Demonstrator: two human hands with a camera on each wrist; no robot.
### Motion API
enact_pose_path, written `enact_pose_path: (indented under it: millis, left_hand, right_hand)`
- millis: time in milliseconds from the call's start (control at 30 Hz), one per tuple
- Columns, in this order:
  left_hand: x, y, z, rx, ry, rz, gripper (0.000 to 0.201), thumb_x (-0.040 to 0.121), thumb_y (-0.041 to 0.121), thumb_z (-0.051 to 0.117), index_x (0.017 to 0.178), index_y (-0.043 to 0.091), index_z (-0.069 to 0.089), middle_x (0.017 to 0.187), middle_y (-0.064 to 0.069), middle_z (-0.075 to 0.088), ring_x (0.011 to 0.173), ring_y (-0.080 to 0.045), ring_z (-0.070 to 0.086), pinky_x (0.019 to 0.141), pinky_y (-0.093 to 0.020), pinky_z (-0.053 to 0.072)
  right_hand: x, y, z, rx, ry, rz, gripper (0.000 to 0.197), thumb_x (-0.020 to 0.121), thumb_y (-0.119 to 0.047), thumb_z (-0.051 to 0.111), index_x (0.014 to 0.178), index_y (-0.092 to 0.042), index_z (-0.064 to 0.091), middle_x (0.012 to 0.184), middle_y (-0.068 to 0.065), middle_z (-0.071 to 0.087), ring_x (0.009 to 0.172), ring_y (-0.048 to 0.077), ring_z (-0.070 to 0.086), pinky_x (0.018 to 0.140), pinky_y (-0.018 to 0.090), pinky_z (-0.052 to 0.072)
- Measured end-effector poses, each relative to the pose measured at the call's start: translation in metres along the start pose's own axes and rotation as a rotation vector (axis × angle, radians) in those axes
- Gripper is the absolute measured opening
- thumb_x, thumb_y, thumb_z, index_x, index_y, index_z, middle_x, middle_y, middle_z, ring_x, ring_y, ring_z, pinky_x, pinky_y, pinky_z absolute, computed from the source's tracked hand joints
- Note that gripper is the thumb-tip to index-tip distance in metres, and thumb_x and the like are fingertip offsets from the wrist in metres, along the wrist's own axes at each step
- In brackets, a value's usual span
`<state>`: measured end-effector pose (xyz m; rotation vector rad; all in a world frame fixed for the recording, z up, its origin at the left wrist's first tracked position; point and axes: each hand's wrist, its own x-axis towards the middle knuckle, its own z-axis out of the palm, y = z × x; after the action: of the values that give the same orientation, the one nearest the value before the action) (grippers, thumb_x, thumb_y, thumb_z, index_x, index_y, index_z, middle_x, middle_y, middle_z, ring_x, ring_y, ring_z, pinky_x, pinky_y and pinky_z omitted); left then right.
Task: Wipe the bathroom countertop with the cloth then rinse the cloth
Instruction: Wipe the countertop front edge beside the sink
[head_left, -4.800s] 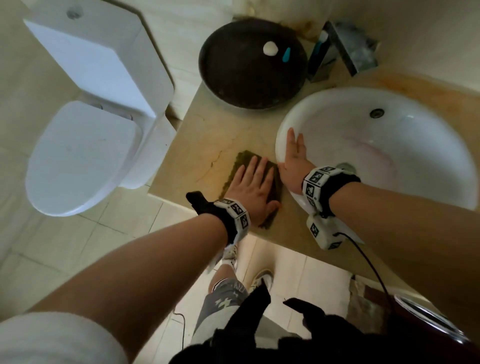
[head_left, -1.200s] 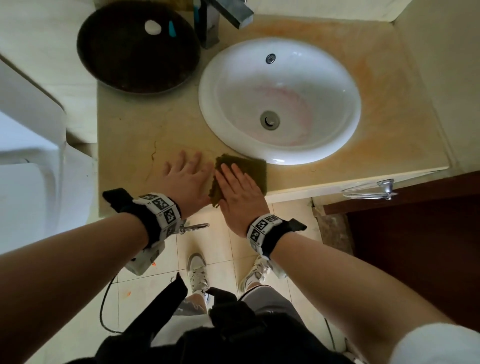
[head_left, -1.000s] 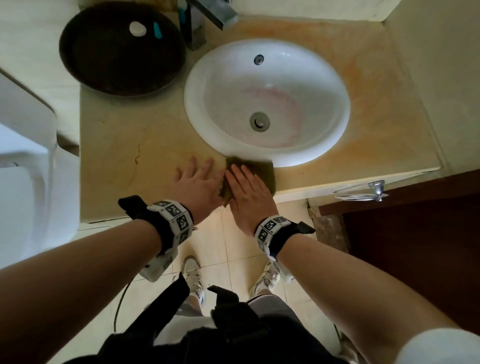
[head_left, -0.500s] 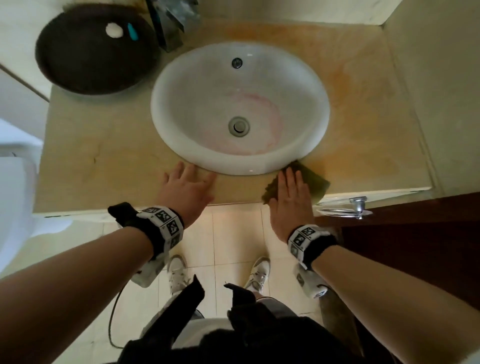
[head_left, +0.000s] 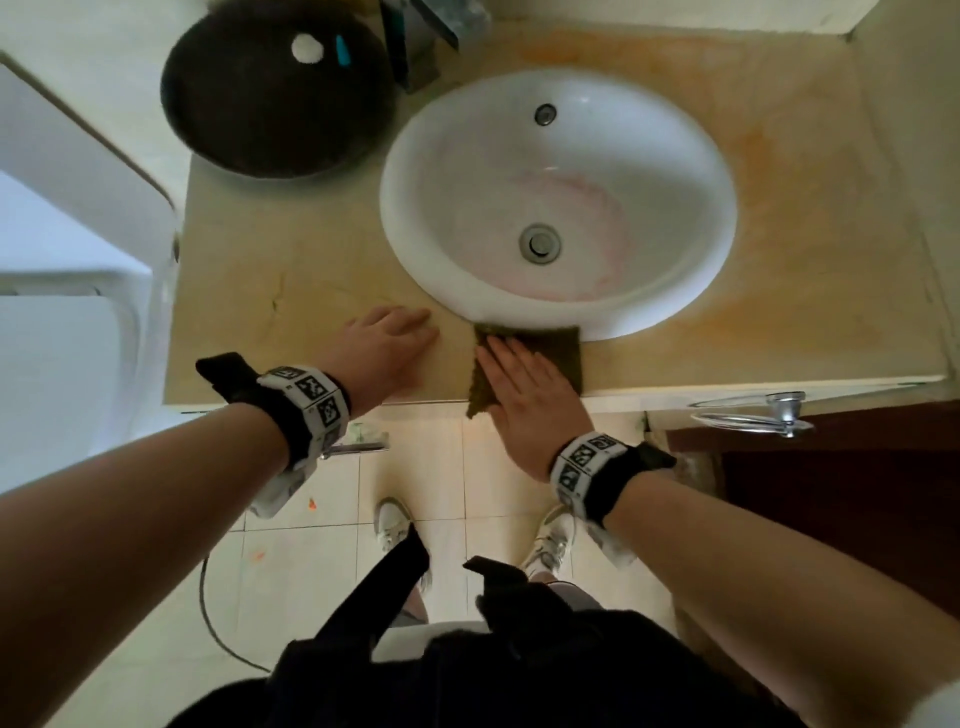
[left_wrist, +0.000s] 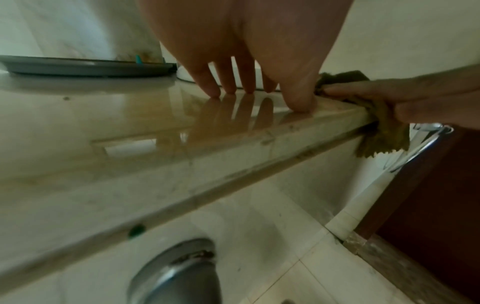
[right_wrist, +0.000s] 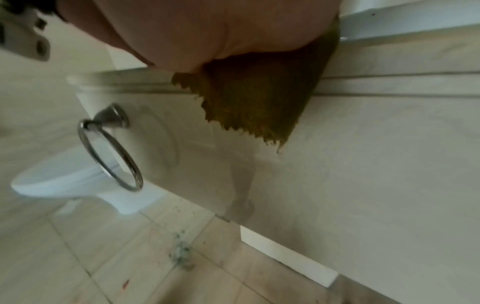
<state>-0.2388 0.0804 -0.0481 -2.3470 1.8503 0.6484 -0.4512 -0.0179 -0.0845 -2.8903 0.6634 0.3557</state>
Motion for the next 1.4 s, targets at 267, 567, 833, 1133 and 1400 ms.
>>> enact_pose_path:
  millis: [267,567,833,1133,1400]
  left_hand:
    - [0.004,-0.030,-0.008,0.039,0.006,0.071,0.078,0.081,0.049,0.063,0.148,0.030,0.028,0.157,0.008,0.019,0.142,-0.021,0.020,0.110,-0.044,0.024]
    - [0.005,-0.038,-0.008,0.020,-0.106,0.060,0.086,0.081,0.054,0.062,0.150,0.031,0.015,0.159,0.015,0.001,0.147,-0.015,0.003,0.113,-0.045,0.020]
    - [0.005,-0.022,-0.001,-0.021,-0.070,0.009,0.093,0.079,0.060,0.060,0.152,0.028,0.011,0.160,0.010,-0.001,0.147,-0.020,0.000,0.118,-0.046,0.011]
    - [0.006,-0.023,0.001,0.014,-0.073,0.004,0.104,0.072,0.071,0.058,0.152,0.029,0.006,0.160,0.009,-0.002,0.147,-0.021,0.000,0.119,-0.046,0.011]
    - [0.013,-0.033,-0.004,0.089,-0.094,0.067,0.114,0.062,0.080,0.059,0.151,0.026,0.015,0.160,0.007,0.008,0.146,-0.023,0.010,0.116,-0.041,0.024]
  right_hand:
    - [0.031,-0.074,0.009,0.038,0.063,0.129,0.069,0.091,-0.037,0.042,0.152,-0.015,0.015,0.159,0.007,0.015,0.147,0.027,0.013,0.119,0.042,0.011]
    - [0.006,-0.028,0.001,0.029,-0.018,0.183,0.065,0.096,-0.028,0.038,0.152,-0.019,0.006,0.160,0.001,0.008,0.148,0.019,0.005,0.120,0.042,0.014]
    - [0.012,-0.054,-0.001,0.066,0.040,0.226,0.067,0.093,-0.033,0.038,0.152,-0.016,0.011,0.160,0.005,0.012,0.147,0.025,0.009,0.118,0.040,0.009]
    - [0.026,-0.040,-0.006,0.046,0.025,0.032,0.059,0.097,-0.028,0.037,0.152,-0.021,0.015,0.160,0.000,0.013,0.148,0.020,0.008,0.118,0.034,0.003]
    - [0.053,-0.087,-0.010,0.315,0.008,-0.042,0.057,0.096,-0.016,0.042,0.150,-0.025,0.024,0.158,-0.003,0.020,0.147,0.016,0.010,0.117,0.031,0.004]
